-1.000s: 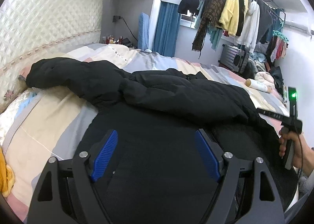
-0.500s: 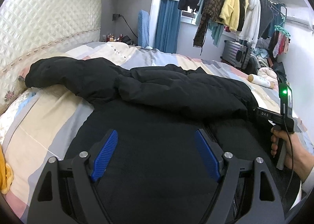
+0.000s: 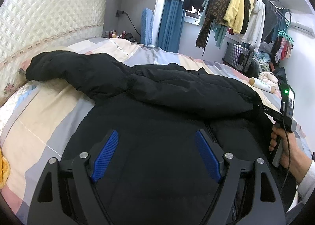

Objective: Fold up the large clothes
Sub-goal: 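Lay the sleeve on the jacket and open the right gripper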

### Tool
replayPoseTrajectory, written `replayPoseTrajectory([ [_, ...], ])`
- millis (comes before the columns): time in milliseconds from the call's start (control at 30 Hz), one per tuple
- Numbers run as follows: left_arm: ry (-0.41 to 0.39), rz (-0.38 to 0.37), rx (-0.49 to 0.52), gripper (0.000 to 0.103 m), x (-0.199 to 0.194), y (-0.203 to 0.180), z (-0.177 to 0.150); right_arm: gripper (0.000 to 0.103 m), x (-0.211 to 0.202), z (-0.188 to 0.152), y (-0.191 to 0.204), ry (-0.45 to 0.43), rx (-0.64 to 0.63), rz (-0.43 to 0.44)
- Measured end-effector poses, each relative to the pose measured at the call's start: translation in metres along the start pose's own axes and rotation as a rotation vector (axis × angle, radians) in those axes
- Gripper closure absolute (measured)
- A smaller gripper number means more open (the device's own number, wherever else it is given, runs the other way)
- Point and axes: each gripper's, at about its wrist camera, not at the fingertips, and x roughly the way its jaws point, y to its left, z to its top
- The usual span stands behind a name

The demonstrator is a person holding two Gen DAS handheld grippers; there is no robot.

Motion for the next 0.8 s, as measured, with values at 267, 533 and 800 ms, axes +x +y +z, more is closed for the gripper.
replayPoseTrajectory([
  [267, -0.03, -0.011, 0.013, 0.022, -0.017, -0.008, 0.002, 0.079, -0.013, -0.005, -0.004, 0.065, 0.02, 0.002],
  [533, -0.077, -0.045, 0.017, 0.022, -0.038, -0.012, 0.005, 0.076, -0.093, -0.013, 0.036, 0.05, -0.082, 0.085],
  [800, -0.104, -0.05, 0.003, 0.022, -0.052, -0.007, 0.004, 0.076, -0.19, -0.048, 0.075, -0.029, -0.127, 0.195],
])
